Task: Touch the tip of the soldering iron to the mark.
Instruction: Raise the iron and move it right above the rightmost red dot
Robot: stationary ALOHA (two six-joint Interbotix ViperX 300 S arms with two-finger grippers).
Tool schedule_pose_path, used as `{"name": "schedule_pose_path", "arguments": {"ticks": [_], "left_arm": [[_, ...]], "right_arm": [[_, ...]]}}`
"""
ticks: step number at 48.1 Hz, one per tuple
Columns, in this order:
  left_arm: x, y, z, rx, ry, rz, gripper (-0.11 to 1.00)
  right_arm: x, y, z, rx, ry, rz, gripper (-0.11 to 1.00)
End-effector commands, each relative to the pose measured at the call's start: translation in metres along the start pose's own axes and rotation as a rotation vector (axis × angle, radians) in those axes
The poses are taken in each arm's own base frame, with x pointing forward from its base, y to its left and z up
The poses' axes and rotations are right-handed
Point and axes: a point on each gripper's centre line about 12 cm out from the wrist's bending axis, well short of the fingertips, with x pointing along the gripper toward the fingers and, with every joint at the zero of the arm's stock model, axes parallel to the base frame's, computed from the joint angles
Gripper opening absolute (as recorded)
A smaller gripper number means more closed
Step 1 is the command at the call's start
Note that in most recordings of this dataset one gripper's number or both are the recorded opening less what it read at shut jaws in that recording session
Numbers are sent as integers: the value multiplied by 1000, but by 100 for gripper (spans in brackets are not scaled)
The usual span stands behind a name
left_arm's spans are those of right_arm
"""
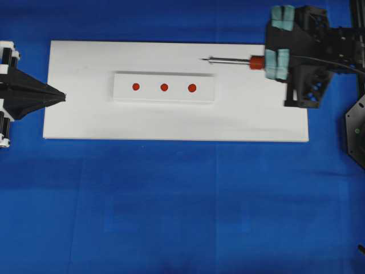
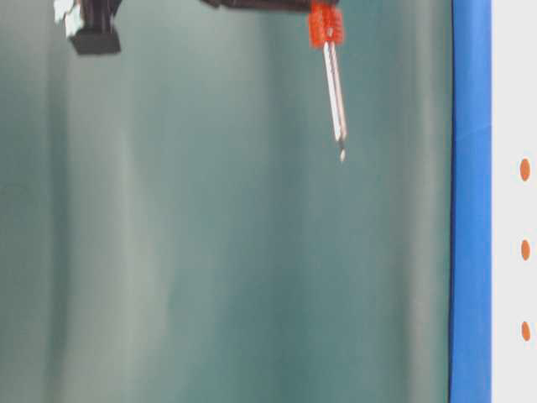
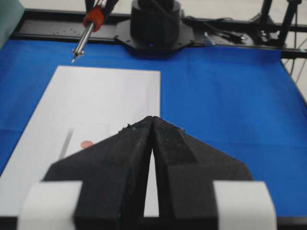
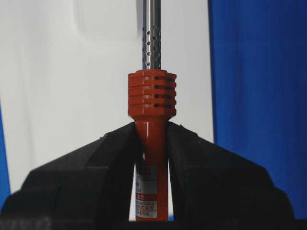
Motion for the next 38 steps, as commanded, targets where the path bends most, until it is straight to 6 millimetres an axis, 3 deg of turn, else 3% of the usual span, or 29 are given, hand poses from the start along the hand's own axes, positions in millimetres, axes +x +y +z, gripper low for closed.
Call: {"name": "schedule_pose_path", "arguments": {"ticks": [1, 38], "left_arm": [[2, 0, 3, 1, -9, 0, 0], [2, 0, 1, 0, 0, 1, 0]], "right_arm": [[-12, -2, -1, 6, -27, -3, 7], [-7, -1, -2, -1, -24, 0, 7]]}}
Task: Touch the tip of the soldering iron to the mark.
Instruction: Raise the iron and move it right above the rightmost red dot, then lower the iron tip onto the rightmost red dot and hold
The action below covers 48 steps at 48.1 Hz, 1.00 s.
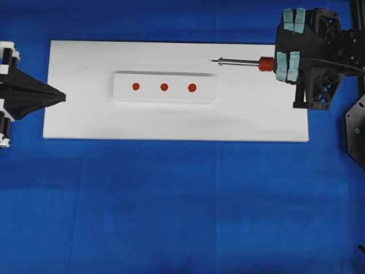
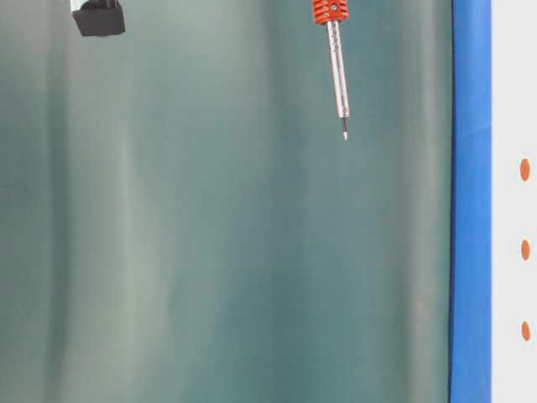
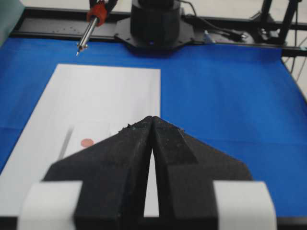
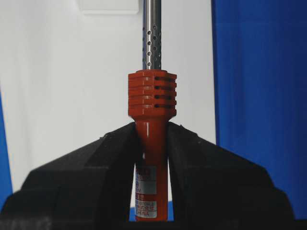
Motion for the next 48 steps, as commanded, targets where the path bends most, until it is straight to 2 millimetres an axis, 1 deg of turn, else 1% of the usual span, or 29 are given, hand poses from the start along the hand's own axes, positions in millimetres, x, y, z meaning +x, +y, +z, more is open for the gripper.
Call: {"name": "schedule_pose_path", "arguments": {"ticks": [1, 10, 20, 33, 39, 48], "left_arm": [[2, 0, 2, 2, -5, 1, 0], [1, 0, 0, 3, 0, 1, 0], [1, 0, 1, 3, -2, 1, 0], [1, 0, 1, 4, -2, 1, 0], [1, 1, 0, 3, -3, 2, 0], [1, 0, 0, 3, -3, 1, 0]], "right_arm": [[-3, 0, 6, 2, -29, 2, 7], [8, 3, 5, -1, -8, 12, 7], [38, 11, 4, -18, 32, 30, 7], [79, 21, -6, -40, 100, 47, 7], [89, 23, -8, -44, 100, 54, 7], [98, 25, -10, -47, 94, 60, 7]]}}
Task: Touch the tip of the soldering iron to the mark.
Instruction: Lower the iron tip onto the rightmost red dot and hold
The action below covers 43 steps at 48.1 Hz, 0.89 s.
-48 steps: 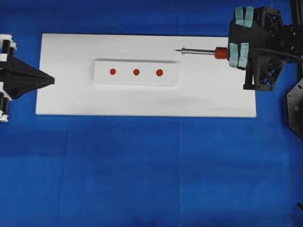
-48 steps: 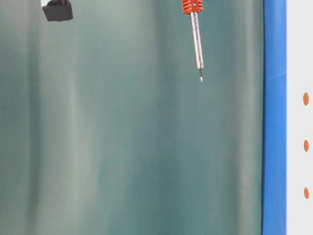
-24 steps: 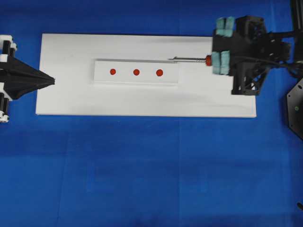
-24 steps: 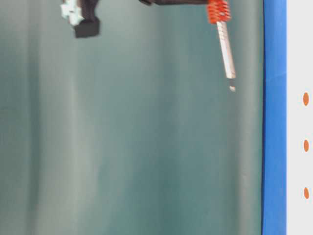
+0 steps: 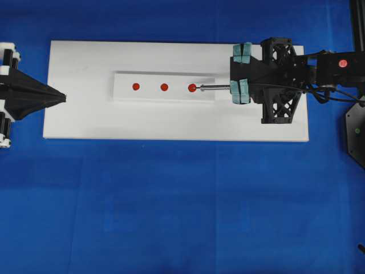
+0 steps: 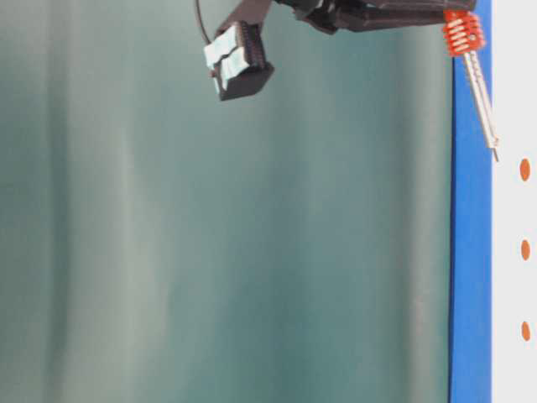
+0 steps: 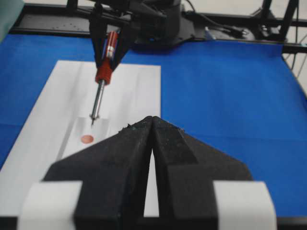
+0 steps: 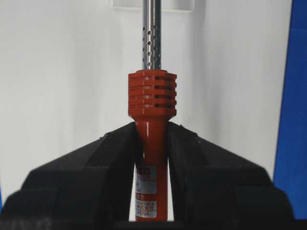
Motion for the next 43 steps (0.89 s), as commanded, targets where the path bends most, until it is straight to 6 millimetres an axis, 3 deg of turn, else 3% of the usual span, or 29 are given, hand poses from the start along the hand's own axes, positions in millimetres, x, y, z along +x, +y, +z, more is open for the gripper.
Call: {"name": "schedule_pose_path", "arguments": {"ticks": [1, 24, 43], "left_arm": [[2, 0, 4, 1, -12, 1, 0], [2, 0, 3, 1, -12, 1, 0], [2, 0, 3, 1, -12, 1, 0]], "right_arm": [[-2, 0, 6, 4, -32, 2, 7], [16, -4, 1, 13, 0, 0, 7], [18, -4, 2, 13, 1, 1, 7]]}}
